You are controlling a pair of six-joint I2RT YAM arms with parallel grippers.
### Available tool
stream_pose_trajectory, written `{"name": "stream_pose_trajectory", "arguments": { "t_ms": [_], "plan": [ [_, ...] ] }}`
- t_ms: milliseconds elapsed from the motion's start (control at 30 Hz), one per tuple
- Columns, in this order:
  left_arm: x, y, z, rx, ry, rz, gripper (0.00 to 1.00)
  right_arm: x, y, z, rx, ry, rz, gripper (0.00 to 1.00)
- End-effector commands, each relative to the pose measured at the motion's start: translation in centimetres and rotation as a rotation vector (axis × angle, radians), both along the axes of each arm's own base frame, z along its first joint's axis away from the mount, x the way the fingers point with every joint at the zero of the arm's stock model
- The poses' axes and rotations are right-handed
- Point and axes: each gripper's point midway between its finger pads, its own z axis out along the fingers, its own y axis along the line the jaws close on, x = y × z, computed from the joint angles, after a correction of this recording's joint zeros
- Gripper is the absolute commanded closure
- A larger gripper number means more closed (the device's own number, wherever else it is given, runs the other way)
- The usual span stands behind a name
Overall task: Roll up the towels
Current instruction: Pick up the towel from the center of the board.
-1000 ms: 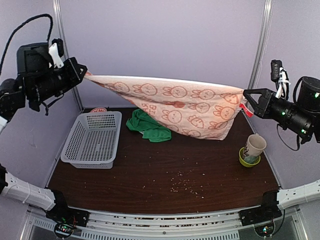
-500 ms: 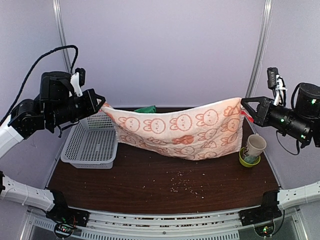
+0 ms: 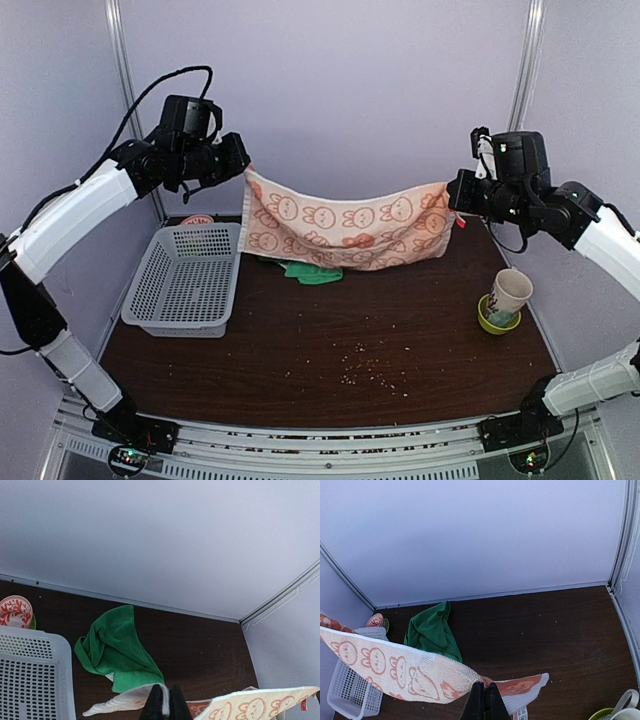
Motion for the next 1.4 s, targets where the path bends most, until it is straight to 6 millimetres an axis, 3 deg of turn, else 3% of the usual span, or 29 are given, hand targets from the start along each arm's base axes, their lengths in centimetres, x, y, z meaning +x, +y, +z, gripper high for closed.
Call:
{"name": "stream_pose_trajectory", "arguments": {
  "t_ms": [0, 100, 167, 200, 300, 467, 567, 633, 1000, 1233, 1367],
  "plan": [
    [2.3, -1.4, 4.6, -0.06, -0.088, -0.082, 1.0, 1.3, 0.0, 7.5, 0.08, -0.16, 0.03, 1.0],
    [2.2, -1.2, 6.0, -0.061, -0.128, -0.089, 1.0, 1.0, -0.3, 8.8, 0.064, -0.185, 0.031, 1.0],
    [1.9, -1.4, 4.6, -0.057, -0.113, -0.102, 1.0, 1.0, -0.3, 7.1, 0.051, -0.161, 0.029, 1.0],
    [1.7, -1.4, 3.1, -0.052, -0.092, -0.108, 1.0, 1.0, -0.4, 5.5, 0.052, -0.144, 0.024, 1.0],
    [0.7, -2.1, -3.9, -0.064, 0.009, -0.14, 1.0, 0.6, -0.4, -1.1, 0.071, -0.059, 0.014, 1.0],
    [-4.1, -3.6, -17.0, -0.007, 0.18, -0.186, 1.0, -2.2, -0.8, -12.7, 0.125, 0.106, 0.009, 1.0],
    [-7.3, -4.8, -21.3, 0.023, 0.22, -0.209, 1.0, -4.3, -1.0, -18.0, 0.119, 0.182, 0.0, 1.0],
    [-9.0, -5.6, -22.9, 0.043, 0.233, -0.226, 1.0, -5.4, -1.0, -19.8, 0.113, 0.21, -0.001, 1.0],
    [-14.3, -5.8, -29.1, 0.131, 0.339, -0.236, 1.0, -8.9, -0.7, -25.0, 0.063, 0.299, 0.017, 1.0],
    [-16.9, -3.1, -32.2, 0.178, 0.411, -0.172, 1.0, -11.0, -1.8, -27.3, 0.043, 0.338, 0.006, 1.0],
    [-18.0, -1.5, -32.9, 0.185, 0.436, -0.138, 1.0, -12.0, -2.7, -28.0, 0.039, 0.353, -0.01, 1.0]
  ]
}}
